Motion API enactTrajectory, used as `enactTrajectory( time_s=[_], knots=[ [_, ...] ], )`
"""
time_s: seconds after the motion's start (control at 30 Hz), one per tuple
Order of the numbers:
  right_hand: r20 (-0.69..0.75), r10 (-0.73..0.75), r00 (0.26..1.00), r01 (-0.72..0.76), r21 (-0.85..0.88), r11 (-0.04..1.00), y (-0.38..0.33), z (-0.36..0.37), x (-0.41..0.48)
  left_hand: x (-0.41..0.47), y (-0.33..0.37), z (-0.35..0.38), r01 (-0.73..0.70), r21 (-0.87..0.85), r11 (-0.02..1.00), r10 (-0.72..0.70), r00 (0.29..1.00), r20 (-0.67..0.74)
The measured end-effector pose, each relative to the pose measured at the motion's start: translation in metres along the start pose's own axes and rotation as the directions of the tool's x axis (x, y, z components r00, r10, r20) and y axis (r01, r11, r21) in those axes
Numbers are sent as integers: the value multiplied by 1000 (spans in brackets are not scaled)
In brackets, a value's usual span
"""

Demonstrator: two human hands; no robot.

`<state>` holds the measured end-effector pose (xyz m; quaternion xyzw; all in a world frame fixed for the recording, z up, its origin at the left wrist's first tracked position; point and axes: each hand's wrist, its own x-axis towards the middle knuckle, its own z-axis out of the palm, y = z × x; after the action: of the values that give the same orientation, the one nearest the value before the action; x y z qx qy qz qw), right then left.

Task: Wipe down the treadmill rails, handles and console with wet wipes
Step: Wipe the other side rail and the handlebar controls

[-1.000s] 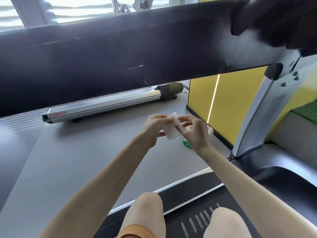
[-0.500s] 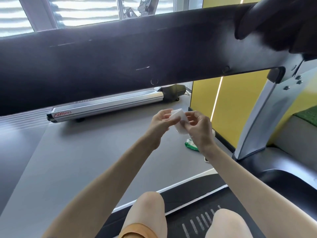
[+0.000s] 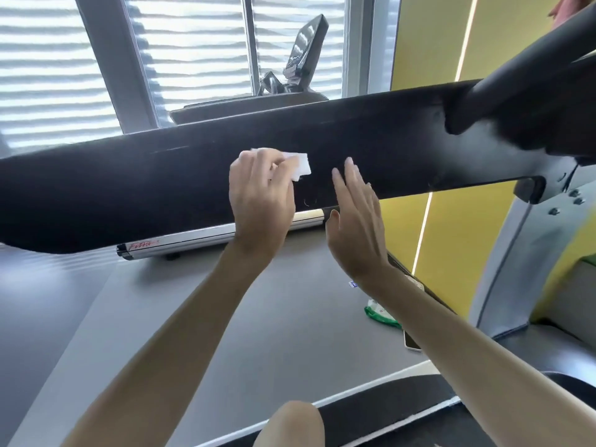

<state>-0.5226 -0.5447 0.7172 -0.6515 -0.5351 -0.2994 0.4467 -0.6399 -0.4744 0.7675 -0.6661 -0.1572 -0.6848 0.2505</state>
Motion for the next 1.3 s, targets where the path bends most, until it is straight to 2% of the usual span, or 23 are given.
enactTrajectory(
  time_s=[0.07,0.17,0.23,0.3,0.37,0.43,0.53,0.6,0.63,0.67,0.73,0.77,0.83,0.9,0.97,1.0,1.07,1.1,1.13,1.23,1.27,1.3],
  knots=[
    [-11,30,999,-30,-16,999,-5,5,0,-11,-10,5,-143,54,988,134,982,136],
    [-40,41,998,-41,-2,999,-8,13,-4,-40,-38,-3,-412,5,911,395,877,274],
    [-62,38,997,-37,19,999,-8,15,-5,-49,-57,-16,-505,-25,863,485,813,321],
    [-72,41,997,-39,33,999,-10,16,-4,-43,-61,-18,-494,28,869,463,832,306],
    [-77,58,995,-53,67,996,-12,17,-2,-27,-47,-6,-382,48,923,358,898,257],
    [-68,88,994,-76,163,984,-15,16,0,-21,-28,10,-332,-55,942,334,902,273],
    [-46,84,995,-70,257,964,-10,11,2,-39,-27,16,-484,-207,850,526,760,383],
    [-23,66,998,-57,268,962,-4,8,2,-46,-40,5,-569,-200,798,597,701,391],
    [-13,62,998,-56,271,961,-2,7,3,-46,-47,3,-592,-151,792,601,710,368],
    [-6,63,998,-59,277,959,0,7,3,-43,-49,1,-581,-80,810,570,748,340],
    [-6,73,997,-69,282,957,2,8,4,-30,-43,9,-450,41,892,423,863,277],
    [-9,77,997,-71,279,958,2,8,4,-27,-35,16,-391,50,919,368,895,253],
    [-20,73,997,-65,266,962,2,10,3,-32,-19,30,-389,-19,921,380,885,268],
    [-18,71,997,-64,265,962,1,9,3,-44,-16,30,-466,-124,876,480,820,310],
    [0,77,997,-74,268,961,0,8,3,-44,-27,19,-506,-117,855,514,793,326],
    [6,79,997,-78,266,961,-1,7,3,-39,-33,14,-480,-63,875,474,824,309],
    [9,81,997,-80,256,963,-3,7,3,-27,-37,10,-310,-1,951,301,921,246],
    [1,78,997,-76,252,965,-3,7,2,-23,-32,9,-231,-3,973,224,943,248],
    [-9,78,997,-73,253,965,-4,8,2,-24,-25,11,-222,-4,975,215,939,270],
    [-34,89,995,-77,267,961,-6,8,2,-38,-11,15,-402,-87,911,402,824,399],
    [-36,93,995,-80,265,961,-7,7,2,-34,-14,13,-425,-76,902,419,816,398],
    [-37,91,995,-79,259,963,-7,6,3,-30,-18,12,-404,-17,914,380,843,381]
  ],
)
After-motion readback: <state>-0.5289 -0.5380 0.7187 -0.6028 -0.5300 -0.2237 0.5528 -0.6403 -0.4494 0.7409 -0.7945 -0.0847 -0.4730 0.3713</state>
